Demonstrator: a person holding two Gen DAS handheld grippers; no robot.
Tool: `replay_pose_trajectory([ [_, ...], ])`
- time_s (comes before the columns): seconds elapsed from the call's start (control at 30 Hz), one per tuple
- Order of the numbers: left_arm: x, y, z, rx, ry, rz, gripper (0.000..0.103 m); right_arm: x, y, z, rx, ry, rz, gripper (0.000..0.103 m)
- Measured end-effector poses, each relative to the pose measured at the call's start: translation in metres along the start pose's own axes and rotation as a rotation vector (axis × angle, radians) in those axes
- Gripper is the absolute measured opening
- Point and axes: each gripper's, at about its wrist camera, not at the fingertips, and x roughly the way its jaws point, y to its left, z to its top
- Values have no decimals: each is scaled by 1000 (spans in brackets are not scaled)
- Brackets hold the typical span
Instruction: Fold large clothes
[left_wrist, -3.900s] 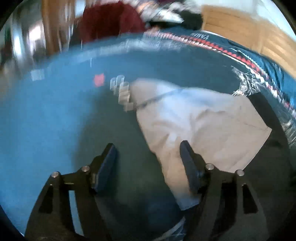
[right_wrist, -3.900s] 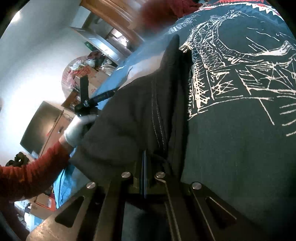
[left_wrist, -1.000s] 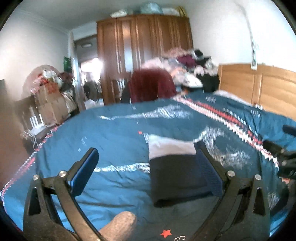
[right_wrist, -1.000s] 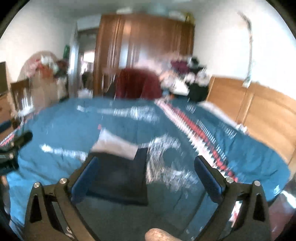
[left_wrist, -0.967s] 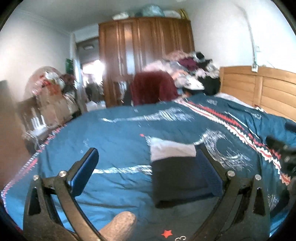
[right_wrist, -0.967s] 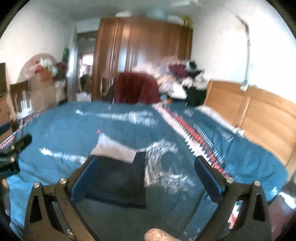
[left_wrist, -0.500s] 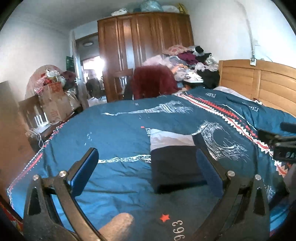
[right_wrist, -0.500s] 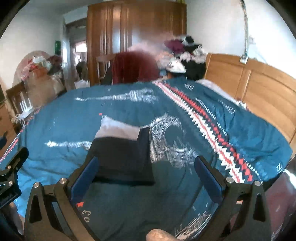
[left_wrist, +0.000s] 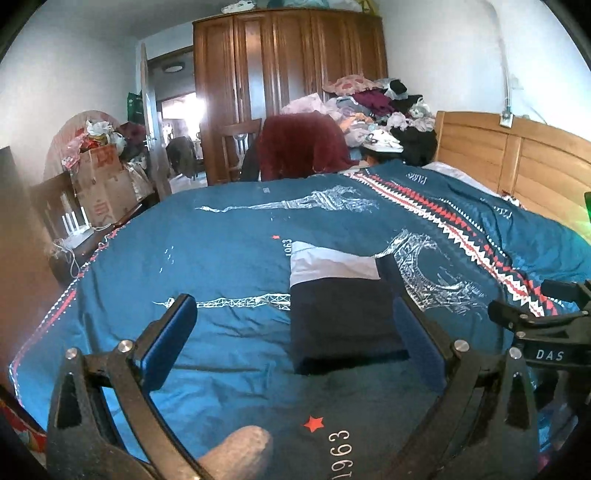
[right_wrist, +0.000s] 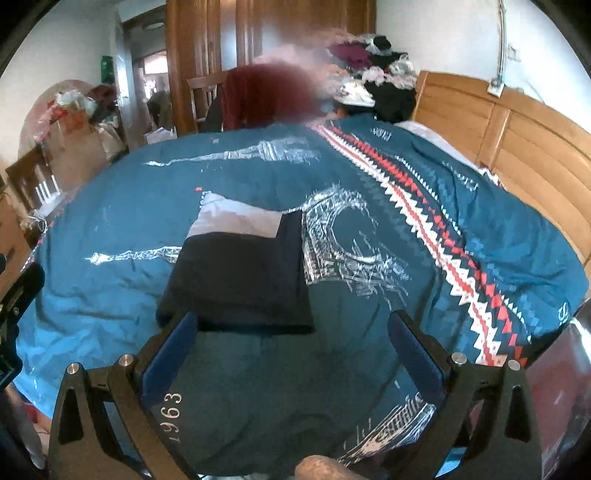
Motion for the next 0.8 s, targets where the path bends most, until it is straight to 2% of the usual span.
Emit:
replay_pose_trajectory([
  [0.13, -3, -3, 1, 13, -17, -5, 103, 1, 4, 0, -16, 1, -13, 103],
  [0.5, 0, -14, -1, 71, 29, -43, 103, 3, 11, -5, -15, 16, -19, 103],
  [0.8, -4, -11, -2, 74, 43, -55, 103, -2, 16, -13, -6, 15, -8, 103],
])
